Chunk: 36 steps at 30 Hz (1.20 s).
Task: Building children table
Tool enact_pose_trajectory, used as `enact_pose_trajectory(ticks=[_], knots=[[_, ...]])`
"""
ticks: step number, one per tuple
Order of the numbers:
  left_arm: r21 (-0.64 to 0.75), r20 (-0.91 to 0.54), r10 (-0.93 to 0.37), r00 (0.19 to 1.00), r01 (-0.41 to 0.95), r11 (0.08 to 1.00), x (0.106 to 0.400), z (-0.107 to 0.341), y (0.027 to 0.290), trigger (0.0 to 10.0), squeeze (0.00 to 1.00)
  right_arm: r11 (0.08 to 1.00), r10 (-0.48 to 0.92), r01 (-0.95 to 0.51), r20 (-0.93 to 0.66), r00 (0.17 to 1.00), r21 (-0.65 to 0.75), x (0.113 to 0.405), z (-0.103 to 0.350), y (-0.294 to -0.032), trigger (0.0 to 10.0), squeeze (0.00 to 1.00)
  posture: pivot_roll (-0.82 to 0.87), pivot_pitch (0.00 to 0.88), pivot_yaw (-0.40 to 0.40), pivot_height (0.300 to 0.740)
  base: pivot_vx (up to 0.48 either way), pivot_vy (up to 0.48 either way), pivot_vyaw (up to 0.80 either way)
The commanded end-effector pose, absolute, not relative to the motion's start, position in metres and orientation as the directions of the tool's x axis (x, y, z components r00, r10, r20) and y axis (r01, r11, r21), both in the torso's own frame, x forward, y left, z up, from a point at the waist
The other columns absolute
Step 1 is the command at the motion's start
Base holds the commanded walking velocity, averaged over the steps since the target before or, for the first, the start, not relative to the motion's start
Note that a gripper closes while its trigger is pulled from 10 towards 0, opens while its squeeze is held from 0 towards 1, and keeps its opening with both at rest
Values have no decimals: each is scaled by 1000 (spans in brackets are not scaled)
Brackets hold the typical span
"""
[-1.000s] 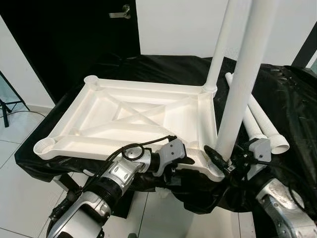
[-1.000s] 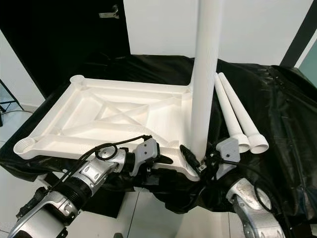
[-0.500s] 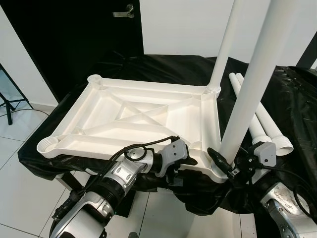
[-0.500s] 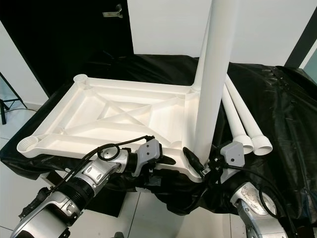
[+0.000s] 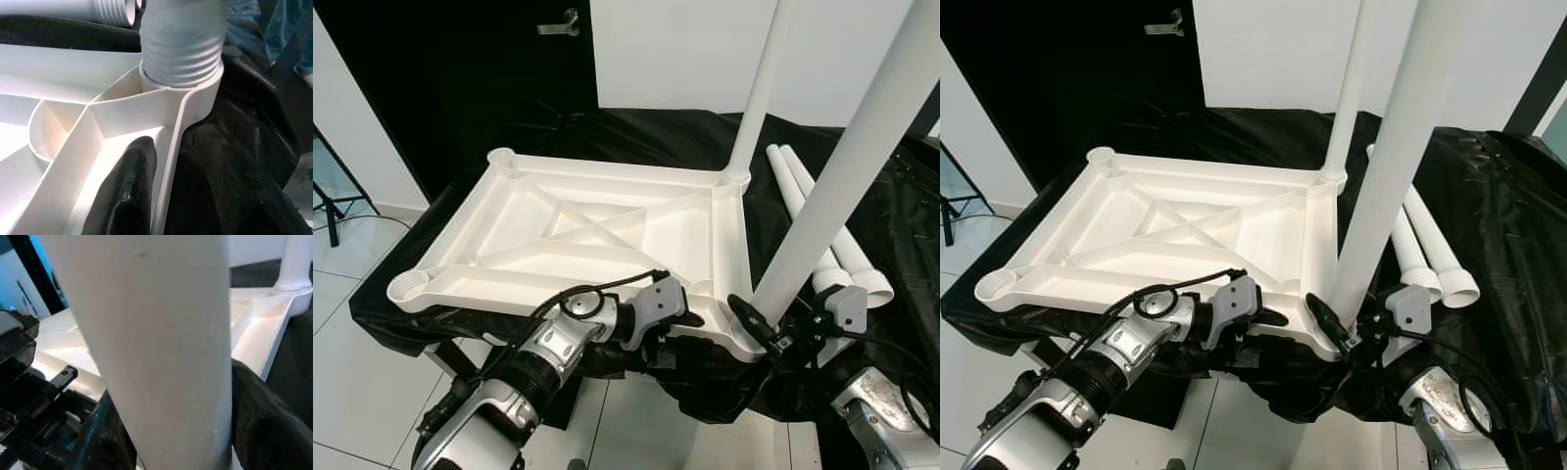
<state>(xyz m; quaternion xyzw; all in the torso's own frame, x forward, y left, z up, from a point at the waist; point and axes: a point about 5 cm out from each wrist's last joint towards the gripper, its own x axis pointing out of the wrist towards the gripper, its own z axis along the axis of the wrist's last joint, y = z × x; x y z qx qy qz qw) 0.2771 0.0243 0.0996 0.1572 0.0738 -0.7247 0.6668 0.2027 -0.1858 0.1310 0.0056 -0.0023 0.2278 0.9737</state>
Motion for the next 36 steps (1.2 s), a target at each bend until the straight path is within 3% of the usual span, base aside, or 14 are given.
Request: enact_pose_trajectory(ticks=[1,15,24,36], knots=[[42,-361,-917,-172,979,-200,267,90,23,10000,0,920,389,-377,-123,913,106,198,111,-195,10000,0,59,0,29,740,0,0,0],[43,-359,-918,-170,979,-198,267,89,21,10000,0,909,416,-391,-249,874,146,202,113,-190,10000,0,60,0,21,740,0,0,0],[47,-354,-923,-150,983,-178,269,88,22,10000,0,969,229,-211,-154,961,126,196,111,-189,10000,0,77,0,19,740,0,0,0],[41,-351,-926,-137,986,-162,269,88,26,10000,0,1000,17,-17,2,1000,9,210,110,-188,10000,0,126,0,47,740,0,0,0]])
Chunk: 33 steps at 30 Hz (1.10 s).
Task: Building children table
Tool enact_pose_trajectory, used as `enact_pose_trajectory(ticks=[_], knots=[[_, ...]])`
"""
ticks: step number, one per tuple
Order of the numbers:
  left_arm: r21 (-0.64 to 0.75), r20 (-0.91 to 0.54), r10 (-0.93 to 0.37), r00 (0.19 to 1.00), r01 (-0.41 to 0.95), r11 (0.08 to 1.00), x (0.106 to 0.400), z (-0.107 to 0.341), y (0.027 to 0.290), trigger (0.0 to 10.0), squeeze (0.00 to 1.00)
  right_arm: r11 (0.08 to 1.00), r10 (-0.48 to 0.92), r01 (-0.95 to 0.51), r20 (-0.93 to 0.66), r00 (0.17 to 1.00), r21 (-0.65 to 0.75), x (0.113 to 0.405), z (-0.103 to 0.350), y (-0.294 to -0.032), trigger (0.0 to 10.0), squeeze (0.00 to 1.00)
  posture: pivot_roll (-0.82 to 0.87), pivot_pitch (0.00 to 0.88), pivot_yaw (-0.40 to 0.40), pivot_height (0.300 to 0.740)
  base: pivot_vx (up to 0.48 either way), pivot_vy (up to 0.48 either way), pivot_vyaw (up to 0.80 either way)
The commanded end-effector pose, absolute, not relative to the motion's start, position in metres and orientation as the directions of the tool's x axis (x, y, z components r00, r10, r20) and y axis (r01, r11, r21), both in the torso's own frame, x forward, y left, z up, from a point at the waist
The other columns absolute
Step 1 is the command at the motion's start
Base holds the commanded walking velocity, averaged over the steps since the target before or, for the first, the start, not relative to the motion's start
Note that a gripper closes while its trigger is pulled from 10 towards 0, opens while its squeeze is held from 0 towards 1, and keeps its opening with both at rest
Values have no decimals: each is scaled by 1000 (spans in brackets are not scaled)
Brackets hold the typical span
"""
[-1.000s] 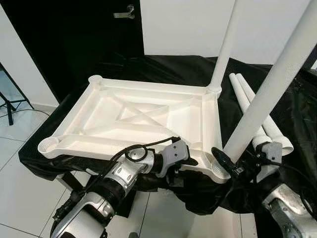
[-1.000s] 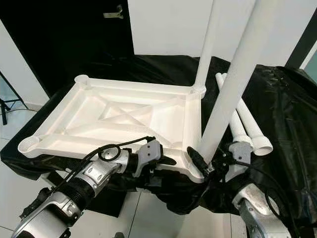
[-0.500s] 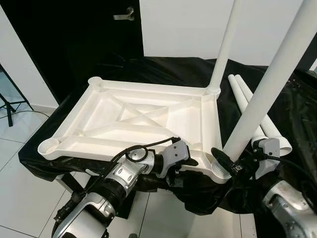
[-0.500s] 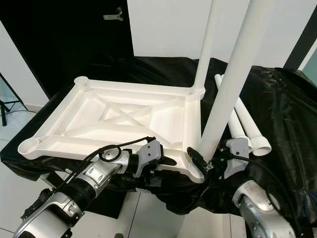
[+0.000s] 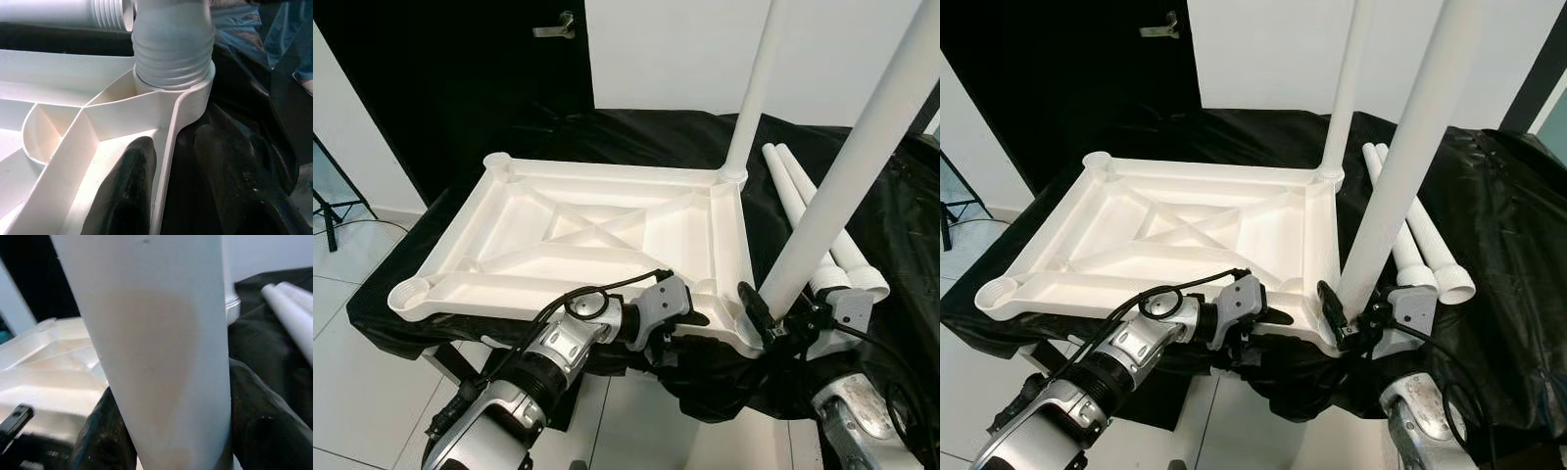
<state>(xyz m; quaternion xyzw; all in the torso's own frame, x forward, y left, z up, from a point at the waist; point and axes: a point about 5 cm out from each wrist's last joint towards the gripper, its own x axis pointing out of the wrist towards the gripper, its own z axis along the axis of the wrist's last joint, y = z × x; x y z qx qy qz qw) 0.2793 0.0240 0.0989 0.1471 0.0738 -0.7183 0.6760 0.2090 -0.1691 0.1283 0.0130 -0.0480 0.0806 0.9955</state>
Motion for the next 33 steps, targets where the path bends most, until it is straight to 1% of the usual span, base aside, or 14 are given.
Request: enact_pose_trajectory(ticks=[1,3,7,9,12,17,18,22,23,24,26,29,32,33], knots=[[37,-352,-927,-131,987,-153,269,88,29,10000,0,1000,-20,19,36,999,17,214,111,-184,10000,0,144,0,52,740,0,0,0],[27,-357,-927,-118,990,-137,269,86,35,10000,0,997,-74,72,74,995,28,223,112,-175,10000,0,174,0,58,740,0,0,0],[20,-357,-928,-107,992,-122,268,85,39,10000,0,994,-105,102,82,991,40,226,110,-171,10000,0,195,0,62,740,0,0,0],[20,-357,-928,-107,992,-122,268,85,39,10000,0,994,-105,102,82,991,40,226,110,-171,10000,0,195,0,62,740,0,0,0],[12,-358,-930,-88,995,-99,266,83,45,10000,0,994,-90,85,82,993,62,228,103,-161,10000,0,237,0,65,740,0,0,0],[8,-361,-930,-74,997,-82,265,81,50,10000,0,998,-55,52,95,994,38,231,102,-156,10000,0,244,0,56,740,0,0,0],[8,-361,-930,-69,997,-77,265,81,51,10000,0,999,-46,43,102,994,32,232,101,-155,10000,1000,243,0,54,740,0,0,0],[8,-360,-931,-63,997,-70,266,81,51,10000,0,999,-33,31,104,994,27,232,101,-155,10000,1000,239,0,46,740,0,0,0],[8,-359,-932,-57,998,-64,266,80,51,10000,0,1000,-5,4,109,994,10,233,101,-155,10000,1000,232,0,38,740,0,0,0],[9,-356,-933,-53,998,-60,266,80,48,10000,0,998,61,-57,131,990,-30,232,106,-155,10000,0,220,0,30,740,0,0,0],[9,-349,-936,-51,998,-57,265,79,44,10000,0,987,145,-132,155,977,-87,230,111,-155,10000,0,214,0,26,740,0,0,0],[10,-346,-937,-51,998,-59,265,79,42,10000,0,978,187,-168,171,967,-121,229,116,-157,10000,0,205,0,21,740,0,0,0],[10,-342,-938,-54,998,-62,264,79,39,10000,0,964,239,-210,187,953,-163,230,126,-167,10000,0,192,0,20,740,0,0,0],[10,-342,-938,-57,998,-65,264,79,37,10000,0,951,279,-242,189,942,-193,229,131,-173,10000,0,181,0,19,740,0,0,0]])
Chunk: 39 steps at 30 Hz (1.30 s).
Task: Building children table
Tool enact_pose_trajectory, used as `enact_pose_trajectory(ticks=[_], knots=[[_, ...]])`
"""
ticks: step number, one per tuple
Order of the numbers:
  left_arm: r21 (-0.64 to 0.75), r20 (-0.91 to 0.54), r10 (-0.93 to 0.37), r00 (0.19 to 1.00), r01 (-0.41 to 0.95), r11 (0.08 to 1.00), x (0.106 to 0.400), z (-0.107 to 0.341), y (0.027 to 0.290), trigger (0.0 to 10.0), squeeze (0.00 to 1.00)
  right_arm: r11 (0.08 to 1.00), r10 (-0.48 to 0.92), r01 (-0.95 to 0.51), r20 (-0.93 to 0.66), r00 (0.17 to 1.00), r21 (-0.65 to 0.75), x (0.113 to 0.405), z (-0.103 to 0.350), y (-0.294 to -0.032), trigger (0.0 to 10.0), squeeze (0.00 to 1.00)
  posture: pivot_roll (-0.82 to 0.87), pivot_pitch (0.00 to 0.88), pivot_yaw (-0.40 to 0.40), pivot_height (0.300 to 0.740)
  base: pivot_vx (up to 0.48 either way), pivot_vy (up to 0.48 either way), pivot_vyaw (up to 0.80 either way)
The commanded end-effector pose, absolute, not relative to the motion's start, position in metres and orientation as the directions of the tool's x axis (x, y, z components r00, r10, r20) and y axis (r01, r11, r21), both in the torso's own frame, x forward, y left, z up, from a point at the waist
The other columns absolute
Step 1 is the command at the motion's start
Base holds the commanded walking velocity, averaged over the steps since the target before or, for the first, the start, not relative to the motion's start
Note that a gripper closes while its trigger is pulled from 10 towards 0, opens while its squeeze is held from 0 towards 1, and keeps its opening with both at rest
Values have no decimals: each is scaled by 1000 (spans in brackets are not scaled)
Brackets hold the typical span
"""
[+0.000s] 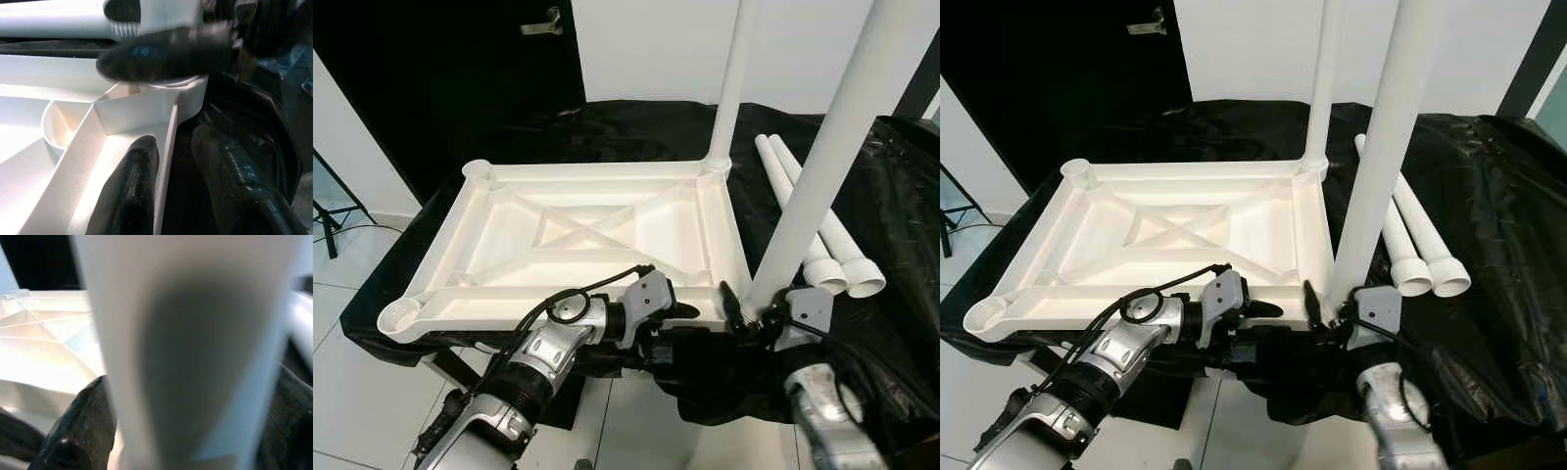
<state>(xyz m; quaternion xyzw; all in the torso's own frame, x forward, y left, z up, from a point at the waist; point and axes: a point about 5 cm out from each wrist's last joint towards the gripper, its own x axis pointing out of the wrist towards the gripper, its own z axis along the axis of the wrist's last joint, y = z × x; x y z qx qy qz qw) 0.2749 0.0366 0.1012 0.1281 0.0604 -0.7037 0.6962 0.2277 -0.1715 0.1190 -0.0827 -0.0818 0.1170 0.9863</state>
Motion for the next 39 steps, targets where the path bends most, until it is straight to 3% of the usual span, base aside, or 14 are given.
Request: enact_pose_trajectory(ticks=[1,7,8,9,10,11,12,18,29,32,36,38,39], knots=[[10,-343,-938,-61,998,-69,264,79,36,10000,0,935,318,-277,180,931,-220,228,135,-179,10000,0,176,0,19,740,0,0,0],[8,-345,-936,-73,997,-80,264,79,34,10000,0,884,427,-386,121,896,-262,224,139,-189,10000,0,157,0,23,740,0,0,0],[8,-346,-935,-75,997,-82,264,79,34,10000,0,872,453,-418,95,887,-256,223,138,-190,9020,0,155,0,23,740,0,0,0],[8,-346,-935,-75,997,-82,264,79,34,10000,0,872,453,-418,95,887,-256,223,138,-190,9020,0,155,0,23,740,0,0,0],[8,-347,-935,-76,996,-85,265,79,34,10000,0,858,481,-455,61,875,-239,222,135,-191,3686,0,155,0,24,740,0,0,0],[8,-347,-935,-76,996,-85,265,79,34,10000,0,858,481,-455,61,875,-239,222,135,-191,3686,0,155,0,24,740,0,0,0],[9,-346,-935,-78,996,-86,265,79,33,10000,0,840,513,-499,15,858,-213,220,131,-191,0,0,155,0,24,740,0,0,0],[15,-347,-935,-77,996,-87,268,81,33,10000,0,793,593,-600,-87,800,-109,214,120,-192,0,0,161,0,25,740,0,0,0],[11,-352,-932,-85,995,-95,268,81,35,10000,0,817,569,-574,-87,818,-56,217,120,-195,0,0,159,0,28,740,0,0,0],[15,-351,-932,-89,995,-101,268,81,32,10000,0,958,287,-287,78,955,-6,220,120,-176,0,0,169,0,20,740,0,0,0],[18,-350,-933,-86,995,-98,269,82,32,10000,0,985,169,-170,118,979,2,219,122,-172,0,0,177,0,19,740,0,0,0],[17,-351,-932,-84,995,-96,269,82,34,10000,0,999,34,-35,124,992,5,224,122,-183,0,0,186,0,21,740,0,0,0],[17,-351,-932,-84,995,-96,269,82,34,10000,0,999,34,-35,124,992,5,224,122,-183,0,0,186,0,21,740,0,0,0]])
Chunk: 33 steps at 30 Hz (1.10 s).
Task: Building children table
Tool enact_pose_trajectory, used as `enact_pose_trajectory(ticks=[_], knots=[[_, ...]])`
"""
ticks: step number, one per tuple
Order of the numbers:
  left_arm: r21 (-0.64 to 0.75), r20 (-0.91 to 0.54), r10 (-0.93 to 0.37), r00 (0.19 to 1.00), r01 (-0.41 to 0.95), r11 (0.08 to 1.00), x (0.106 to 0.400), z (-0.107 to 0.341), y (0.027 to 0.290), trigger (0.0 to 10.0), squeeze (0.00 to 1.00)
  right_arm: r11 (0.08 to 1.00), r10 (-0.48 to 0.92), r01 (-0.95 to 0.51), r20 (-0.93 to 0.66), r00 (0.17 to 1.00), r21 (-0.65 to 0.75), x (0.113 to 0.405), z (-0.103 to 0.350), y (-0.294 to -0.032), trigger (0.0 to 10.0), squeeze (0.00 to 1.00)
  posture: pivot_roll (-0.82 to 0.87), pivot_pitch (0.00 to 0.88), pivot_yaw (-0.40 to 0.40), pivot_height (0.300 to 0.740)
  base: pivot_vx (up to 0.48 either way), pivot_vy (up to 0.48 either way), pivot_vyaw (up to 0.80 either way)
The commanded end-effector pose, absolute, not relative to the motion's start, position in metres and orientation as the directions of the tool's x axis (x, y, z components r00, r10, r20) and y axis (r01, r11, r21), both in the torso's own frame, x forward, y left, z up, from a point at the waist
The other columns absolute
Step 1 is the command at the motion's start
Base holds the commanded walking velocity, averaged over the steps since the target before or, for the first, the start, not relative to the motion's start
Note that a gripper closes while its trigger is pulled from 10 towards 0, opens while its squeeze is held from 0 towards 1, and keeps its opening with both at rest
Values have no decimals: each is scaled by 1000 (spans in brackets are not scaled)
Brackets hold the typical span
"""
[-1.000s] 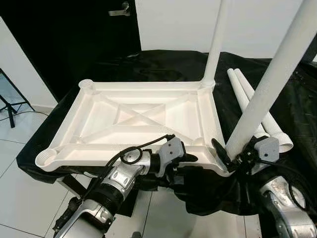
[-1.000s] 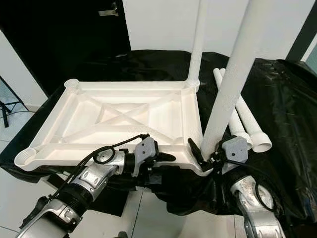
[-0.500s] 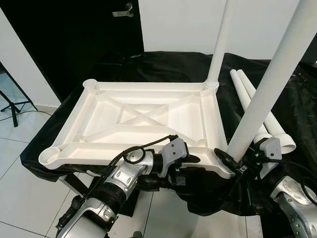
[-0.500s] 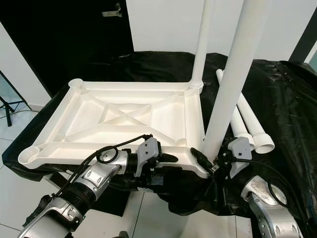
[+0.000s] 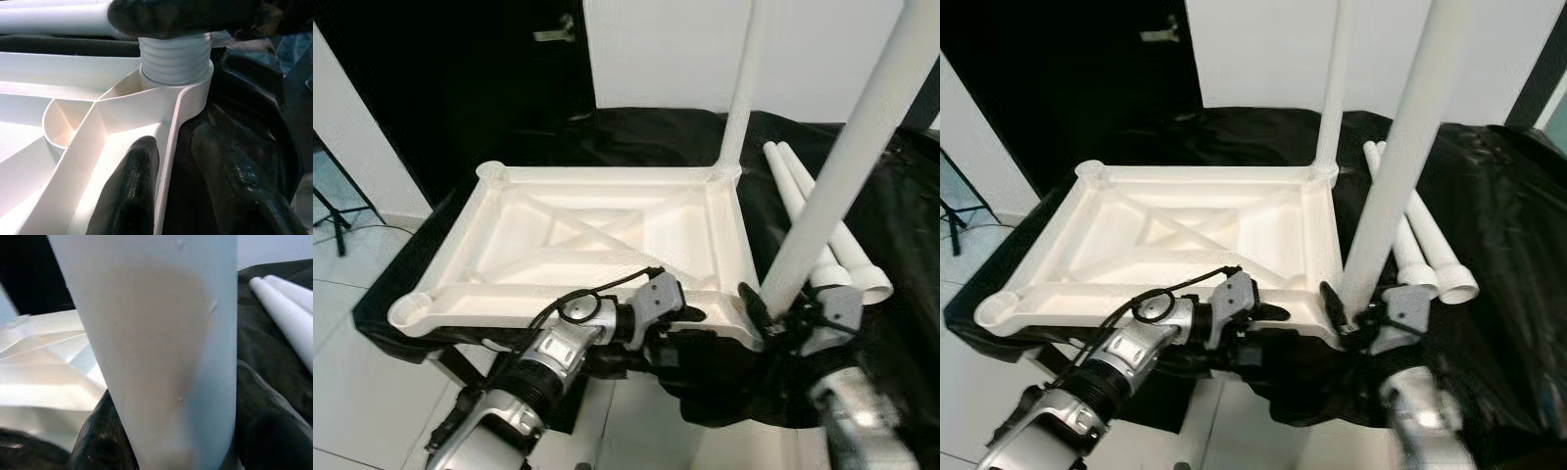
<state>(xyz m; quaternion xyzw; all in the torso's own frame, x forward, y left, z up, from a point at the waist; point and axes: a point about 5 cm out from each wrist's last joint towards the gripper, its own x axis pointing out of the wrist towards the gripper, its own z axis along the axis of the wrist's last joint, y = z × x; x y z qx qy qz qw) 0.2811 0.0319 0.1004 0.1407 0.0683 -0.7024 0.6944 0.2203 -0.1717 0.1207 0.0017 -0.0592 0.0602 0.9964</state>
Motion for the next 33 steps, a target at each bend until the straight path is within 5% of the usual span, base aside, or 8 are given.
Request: enact_pose_trajectory(ticks=[1,6,9,10,16,18,29,33], knots=[[14,-352,-932,-88,995,-100,269,82,35,10000,0,1000,-19,18,121,993,9,225,121,-187,0,0,190,0,20,740,0,0,0],[13,-359,-929,-88,995,-99,268,81,39,10000,0,1000,-17,18,109,994,-7,228,120,-186,10000,0,186,0,24,740,0,0,0],[14,-360,-929,-88,995,-100,269,81,38,10000,0,999,21,-18,107,994,-32,229,120,-182,10000,0,179,0,24,740,0,0,0],[16,-360,-929,-88,995,-101,269,80,37,10000,0,998,64,-61,124,990,-27,231,122,-178,10000,1000,172,0,25,740,0,0,0],[19,-357,-930,-89,995,-103,269,80,33,10000,0,964,267,-262,148,952,-56,235,132,-168,10000,1000,158,0,25,740,0,0,0],[19,-357,-930,-90,994,-104,269,80,32,10000,0,934,357,-348,125,926,-86,236,134,-170,10000,0,158,0,25,740,0,0,0],[16,-351,-932,-92,994,-104,268,78,29,10000,0,791,596,-594,-31,802,-147,239,139,-193,10000,0,141,0,10,740,0,0,0],[17,-349,-933,-90,995,-103,269,78,27,10000,0,735,654,-665,-119,747,-130,234,133,-198,2824,0,141,0,7,740,0,0,0]])
